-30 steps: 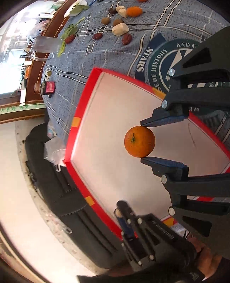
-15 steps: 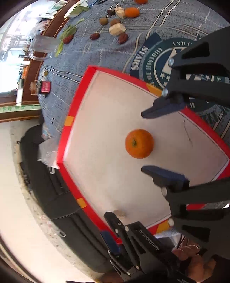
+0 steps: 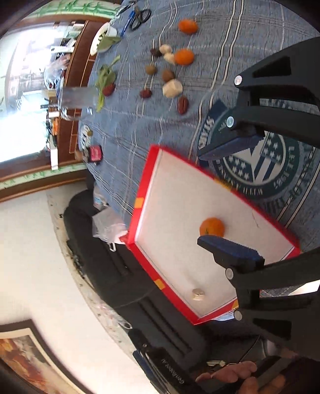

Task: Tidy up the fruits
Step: 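Move both open tools back over the fruits on the tablecloth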

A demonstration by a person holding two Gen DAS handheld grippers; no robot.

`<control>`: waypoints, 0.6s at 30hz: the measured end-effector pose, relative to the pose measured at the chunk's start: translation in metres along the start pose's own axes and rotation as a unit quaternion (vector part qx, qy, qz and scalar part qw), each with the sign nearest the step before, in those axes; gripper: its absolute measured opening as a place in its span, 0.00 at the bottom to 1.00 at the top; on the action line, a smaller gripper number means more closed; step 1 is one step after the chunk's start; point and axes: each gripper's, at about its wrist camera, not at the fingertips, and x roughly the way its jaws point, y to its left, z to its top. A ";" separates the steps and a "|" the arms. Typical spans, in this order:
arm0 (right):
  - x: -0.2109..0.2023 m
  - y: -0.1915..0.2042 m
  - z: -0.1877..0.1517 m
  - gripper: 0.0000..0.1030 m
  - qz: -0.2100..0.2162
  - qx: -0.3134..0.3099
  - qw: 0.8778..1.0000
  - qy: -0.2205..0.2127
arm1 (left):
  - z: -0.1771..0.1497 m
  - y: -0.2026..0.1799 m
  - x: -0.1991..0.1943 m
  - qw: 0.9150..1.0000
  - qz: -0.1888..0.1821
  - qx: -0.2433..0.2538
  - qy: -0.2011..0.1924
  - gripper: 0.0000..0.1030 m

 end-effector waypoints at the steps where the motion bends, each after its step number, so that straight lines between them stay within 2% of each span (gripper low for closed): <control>1: -0.006 -0.006 0.001 0.63 -0.001 0.006 1.000 -0.006 | 0.002 -0.004 -0.003 1.000 -0.001 0.003 -0.004 0.63; 18: -0.080 -0.125 0.005 0.63 -0.058 0.087 0.992 -0.066 | 0.029 -0.106 -0.031 0.996 -0.052 0.072 -0.033 0.64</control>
